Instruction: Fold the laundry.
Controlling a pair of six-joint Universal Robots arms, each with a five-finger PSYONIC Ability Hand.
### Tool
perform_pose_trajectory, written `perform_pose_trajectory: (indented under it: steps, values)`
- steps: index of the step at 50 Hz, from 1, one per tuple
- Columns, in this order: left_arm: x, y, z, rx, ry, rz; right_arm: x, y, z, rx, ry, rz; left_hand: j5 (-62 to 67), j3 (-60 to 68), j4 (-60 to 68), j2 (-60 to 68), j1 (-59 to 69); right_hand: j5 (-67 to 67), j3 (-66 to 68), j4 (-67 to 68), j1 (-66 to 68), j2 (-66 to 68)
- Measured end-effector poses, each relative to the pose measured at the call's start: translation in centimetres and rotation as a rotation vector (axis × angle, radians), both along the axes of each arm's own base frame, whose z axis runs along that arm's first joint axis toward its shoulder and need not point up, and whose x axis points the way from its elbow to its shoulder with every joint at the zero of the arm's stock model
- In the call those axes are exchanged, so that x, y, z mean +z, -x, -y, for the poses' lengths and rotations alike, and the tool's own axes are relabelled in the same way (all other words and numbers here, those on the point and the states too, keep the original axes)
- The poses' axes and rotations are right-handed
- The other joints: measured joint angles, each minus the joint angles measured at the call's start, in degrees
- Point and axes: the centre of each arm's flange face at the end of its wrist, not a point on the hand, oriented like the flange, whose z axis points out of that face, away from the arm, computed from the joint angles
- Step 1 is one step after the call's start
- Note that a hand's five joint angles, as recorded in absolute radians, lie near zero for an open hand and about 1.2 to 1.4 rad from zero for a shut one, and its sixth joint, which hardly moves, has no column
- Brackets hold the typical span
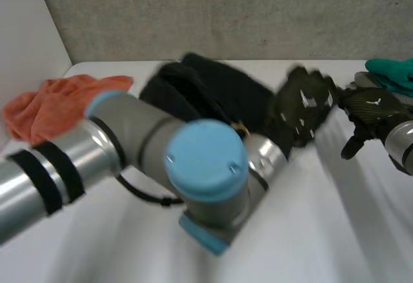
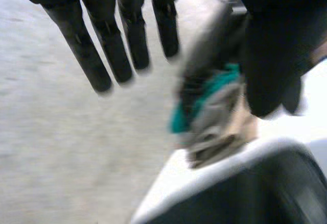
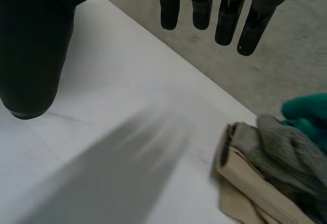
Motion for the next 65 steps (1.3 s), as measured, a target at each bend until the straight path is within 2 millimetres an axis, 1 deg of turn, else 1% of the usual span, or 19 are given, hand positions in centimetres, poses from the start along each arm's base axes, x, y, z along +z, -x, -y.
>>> perform_pose_trajectory:
  steps: [2,4,9,12,16,17,18,19,22,27,30,32,37,40,41,44,50,59,65]
  values:
    - [-1.0,0.1,-0.8,-0.036,-0.025,0.022,0.0,0.3,0.3,-0.015,0.007,-0.003,-18.9,-18.5,-18.9,-18.8,-20.7,0.0,0.0,0.0,0.0,0.0]
    - [-1.4,0.1,-1.5,-0.064,-0.042,0.033,0.1,0.5,0.4,-0.023,0.012,-0.006,-28.4,-28.7,-29.1,-29.2,-28.2,0.0,0.0,0.0,0.0,0.0]
    - [0.2,-0.7,-1.4,-0.069,-0.044,0.014,0.1,0.6,0.5,-0.026,0.018,-0.01,-31.0,-32.1,-32.3,-32.1,-28.9,0.0,0.0,0.0,0.0,0.0]
    - [2.7,-2.3,0.0,-0.018,-0.024,-0.019,0.2,0.5,0.5,-0.019,0.021,-0.013,-31.0,-32.1,-32.3,-32.2,-28.9,0.0,0.0,0.0,0.0,0.0]
    - [6.2,-5.9,3.1,0.105,0.007,-0.065,0.5,0.1,0.4,-0.005,0.026,-0.013,-31.0,-32.1,-32.3,-32.2,-28.9,0.0,0.0,0.0,0.0,0.0]
    - [6.2,-5.9,3.1,0.105,0.007,-0.065,0.5,0.1,0.4,-0.005,0.026,-0.013,-31.0,-32.1,-32.3,-32.2,-28.9,0.0,0.0,0.0,0.0,0.0]
    - [7.4,-7.9,4.6,0.171,0.015,-0.078,0.7,-0.2,0.3,0.007,0.033,-0.013,-31.0,-32.1,-32.3,-32.2,-28.9,0.0,0.0,0.0,0.0,0.0]
    - [7.4,-7.9,4.6,0.171,0.015,-0.078,0.7,-0.2,0.3,0.007,0.033,-0.013,-31.0,-32.1,-32.3,-32.2,-28.9,0.0,0.0,0.0,0.0,0.0]
    - [8.2,-11.4,7.2,0.296,0.01,-0.078,1.7,-2.0,-0.9,0.085,0.055,-0.015,-30.9,-31.9,-32.1,-32.0,-28.5,0.0,0.0,0.0,0.0,0.0]
    - [6.6,-15.9,10.6,0.466,-0.05,-0.021,3.0,-5.4,-3.8,0.248,0.075,-0.042,-30.8,-31.7,-31.6,-31.2,-28.5,0.0,0.0,0.0,0.0,0.0]
    - [4.2,-19.1,13.0,0.58,-0.126,0.051,3.0,-7.8,-6.1,0.363,0.059,-0.069,-30.8,-31.2,-30.8,-30.7,-28.5,0.0,0.0,0.0,0.0,0.0]
    - [2.4,-21.1,14.2,0.638,-0.18,0.098,2.6,-9.8,-7.8,0.441,0.037,-0.084,-30.8,-31.2,-30.6,-30.7,-28.5,0.0,0.0,0.0,0.0,0.0]
    - [-1.5,-23.8,16.6,0.687,-0.286,0.182,0.5,-14.0,-11.2,0.552,-0.028,-0.104,-30.8,-31.2,-30.6,-30.6,-28.5,0.0,0.0,0.0,0.0,0.0]
    - [-2.3,-24.2,17.1,0.685,-0.305,0.196,-0.2,-14.9,-11.8,0.567,-0.044,-0.105,-30.8,-31.2,-30.6,-30.6,-28.5,0.0,0.0,0.0,0.0,0.0]
    - [-3.3,-24.7,17.8,0.679,-0.326,0.21,-1.4,-16.2,-12.6,0.585,-0.064,-0.101,-30.8,-31.2,-30.6,-30.5,-28.5,0.0,0.0,0.0,0.0,0.0]
    - [-3.9,-25.1,18.6,0.675,-0.336,0.214,-3.0,-18.0,-13.4,0.613,-0.079,-0.087,-30.8,-31.2,-30.6,-30.4,-28.5,0.0,0.0,0.0,0.0,0.0]
    - [-4.0,-25.4,19.1,0.679,-0.337,0.208,-5.2,-20.9,-14.2,0.679,-0.052,-0.055,-30.8,-31.2,-30.6,-30.4,-28.5,0.0,0.0,0.0,0.0,0.0]
    - [-3.8,-25.7,18.5,0.686,-0.347,0.202,-7.6,-24.8,-15.2,0.771,0.014,-0.029,-30.8,-31.2,-30.6,-30.4,-28.5,2.1,3.4,1.5,0.7,2.6]
    - [-3.5,-26.3,18.2,0.697,-0.349,0.2,-9.0,-26.1,-15.4,0.793,0.017,-0.031,-30.8,-31.2,-30.6,-30.4,-28.5,9.1,11.7,10.3,9.0,10.6]
